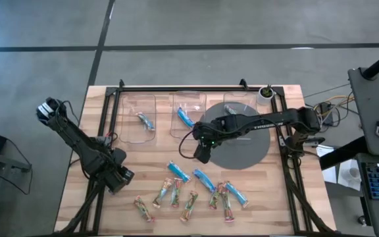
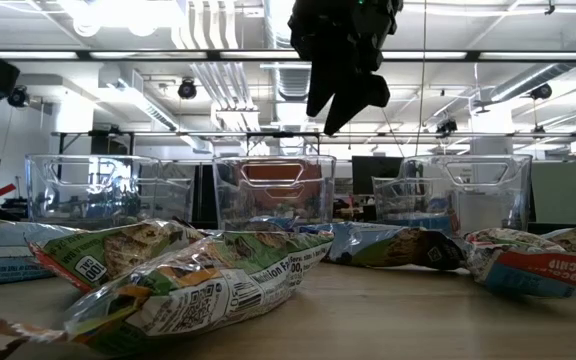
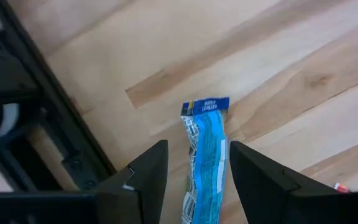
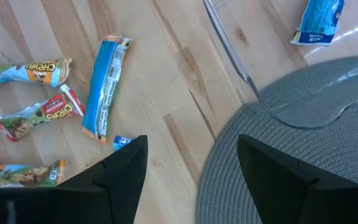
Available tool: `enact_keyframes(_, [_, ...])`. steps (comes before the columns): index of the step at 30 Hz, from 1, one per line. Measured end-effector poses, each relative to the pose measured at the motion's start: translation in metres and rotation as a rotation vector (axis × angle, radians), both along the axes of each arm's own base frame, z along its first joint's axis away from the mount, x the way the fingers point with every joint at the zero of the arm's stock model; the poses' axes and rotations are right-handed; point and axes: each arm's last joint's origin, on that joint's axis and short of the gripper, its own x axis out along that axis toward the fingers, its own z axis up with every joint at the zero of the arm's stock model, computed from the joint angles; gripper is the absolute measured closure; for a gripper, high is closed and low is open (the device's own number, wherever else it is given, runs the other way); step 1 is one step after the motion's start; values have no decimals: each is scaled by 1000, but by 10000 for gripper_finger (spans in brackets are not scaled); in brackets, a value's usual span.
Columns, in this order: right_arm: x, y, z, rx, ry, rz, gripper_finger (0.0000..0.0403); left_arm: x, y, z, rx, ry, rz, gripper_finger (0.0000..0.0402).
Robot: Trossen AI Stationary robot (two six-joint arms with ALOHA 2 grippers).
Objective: Pick and place Granola Bars by type
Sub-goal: Put the blue granola bar into the middle transparent container
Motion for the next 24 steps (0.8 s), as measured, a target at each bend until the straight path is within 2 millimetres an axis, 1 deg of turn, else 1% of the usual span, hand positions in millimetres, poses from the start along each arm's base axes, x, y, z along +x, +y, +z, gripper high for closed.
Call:
enact_keyframes(8, [0, -1, 0, 3, -1, -10, 165, -3, -2, -24, -118, 45, 0, 245])
enact_keyframes(13, [0, -3, 0, 3, -1, -14, 165, 1, -6, -33, -197, -9, -4, 245])
enact_keyframes(18, [0, -5, 0, 3, -1, -20, 165, -3, -3, -44, -199, 16, 31, 245])
enact_keyframes(24, [-1, -5, -4, 3, 9, -20, 165, -6, -1, -49, -208, 51, 36, 245])
